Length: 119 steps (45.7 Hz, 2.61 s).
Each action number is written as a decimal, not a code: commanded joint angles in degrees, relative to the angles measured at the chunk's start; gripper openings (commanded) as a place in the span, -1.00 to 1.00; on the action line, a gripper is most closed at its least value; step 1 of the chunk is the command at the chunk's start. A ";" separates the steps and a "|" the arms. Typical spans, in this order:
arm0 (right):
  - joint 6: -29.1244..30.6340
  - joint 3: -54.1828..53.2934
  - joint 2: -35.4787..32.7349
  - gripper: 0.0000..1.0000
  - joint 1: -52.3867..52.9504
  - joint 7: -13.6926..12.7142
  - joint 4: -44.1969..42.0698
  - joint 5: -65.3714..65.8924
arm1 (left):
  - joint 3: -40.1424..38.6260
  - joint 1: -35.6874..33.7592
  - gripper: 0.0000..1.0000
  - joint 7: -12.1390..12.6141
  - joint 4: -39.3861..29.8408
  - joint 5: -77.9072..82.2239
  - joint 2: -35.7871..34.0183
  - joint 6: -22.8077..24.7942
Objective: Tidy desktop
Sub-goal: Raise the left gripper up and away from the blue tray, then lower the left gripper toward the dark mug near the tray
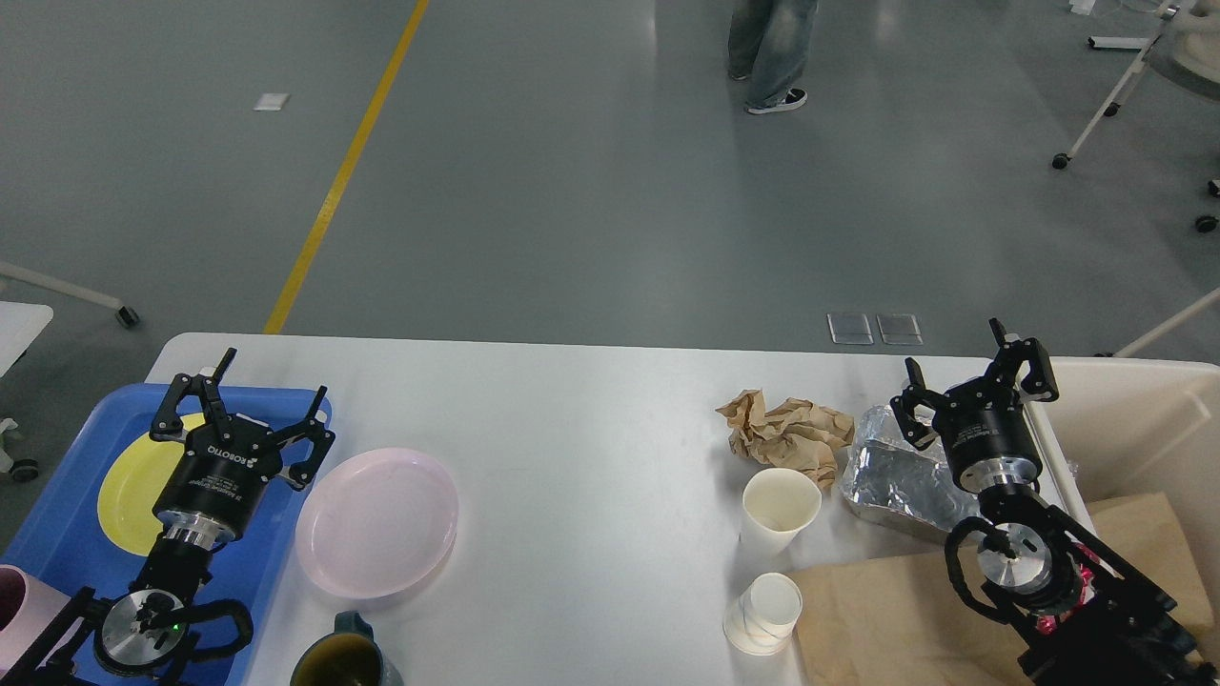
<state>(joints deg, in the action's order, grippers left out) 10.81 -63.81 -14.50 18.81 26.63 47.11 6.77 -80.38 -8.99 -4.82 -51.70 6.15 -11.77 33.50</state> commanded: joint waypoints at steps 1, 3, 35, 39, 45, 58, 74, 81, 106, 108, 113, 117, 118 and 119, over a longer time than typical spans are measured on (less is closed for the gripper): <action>0.00 0.00 0.00 1.00 0.00 0.00 0.00 0.00 | -0.30 0.02 0.93 -0.10 0.11 0.00 -0.01 -0.01; 0.00 0.00 0.00 1.00 0.00 0.00 0.00 0.00 | -0.13 -0.15 0.93 -0.10 0.11 0.00 -0.01 -0.01; 0.00 0.00 0.00 1.00 0.00 0.00 0.00 0.00 | 19.00 -9.98 0.93 -0.19 0.55 -0.26 -22.50 -0.27; 0.00 0.00 0.00 1.00 0.00 0.00 0.00 0.00 | 40.17 -21.05 0.93 -0.18 0.55 -0.17 -28.74 0.34; 0.00 0.00 0.00 1.00 0.00 0.00 0.00 0.00 | 65.93 -38.88 0.93 -0.19 0.55 -0.09 -34.99 1.31; 0.00 0.00 0.00 1.00 0.00 0.00 0.09 0.00 | 101.27 -69.22 0.93 -0.10 0.64 -0.09 -31.75 0.96; 0.00 0.00 0.00 1.00 0.00 0.00 0.09 0.00 | 139.07 -95.76 0.93 0.17 -0.85 -0.09 -19.36 2.10; 0.00 0.00 0.00 1.00 0.00 0.00 0.09 0.00 | 145.15 -106.40 0.93 0.52 -9.01 -0.35 -12.76 4.64; 0.00 0.00 0.00 1.00 0.00 0.00 0.00 0.00 | 163.52 -146.66 0.93 0.43 -44.18 -23.28 7.19 9.82; 0.00 0.00 0.00 1.00 0.00 0.00 0.00 0.00 | 163.70 -148.24 0.93 0.17 -44.54 -24.34 7.20 11.93; 0.00 0.00 0.00 1.00 0.00 0.00 0.00 0.00 | 163.96 -150.18 0.93 -0.19 -45.15 -26.19 8.07 16.95; 0.00 0.00 0.00 1.00 0.00 0.00 0.00 0.00 | 164.40 -150.27 0.93 -0.27 -44.72 -26.37 8.51 17.74; 0.00 0.00 0.00 1.00 0.00 0.00 0.00 0.00 | 164.58 -149.92 0.93 -0.45 -44.54 -26.28 8.60 17.66; 0.00 0.00 0.00 1.00 0.00 0.00 0.00 0.00 | 164.49 -149.48 0.93 -0.45 -44.36 -26.19 8.69 17.57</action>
<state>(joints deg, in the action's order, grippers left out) 10.81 -63.81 -14.50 18.81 26.63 47.11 6.77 83.68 -159.00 -5.03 -96.68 -19.92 -3.55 50.28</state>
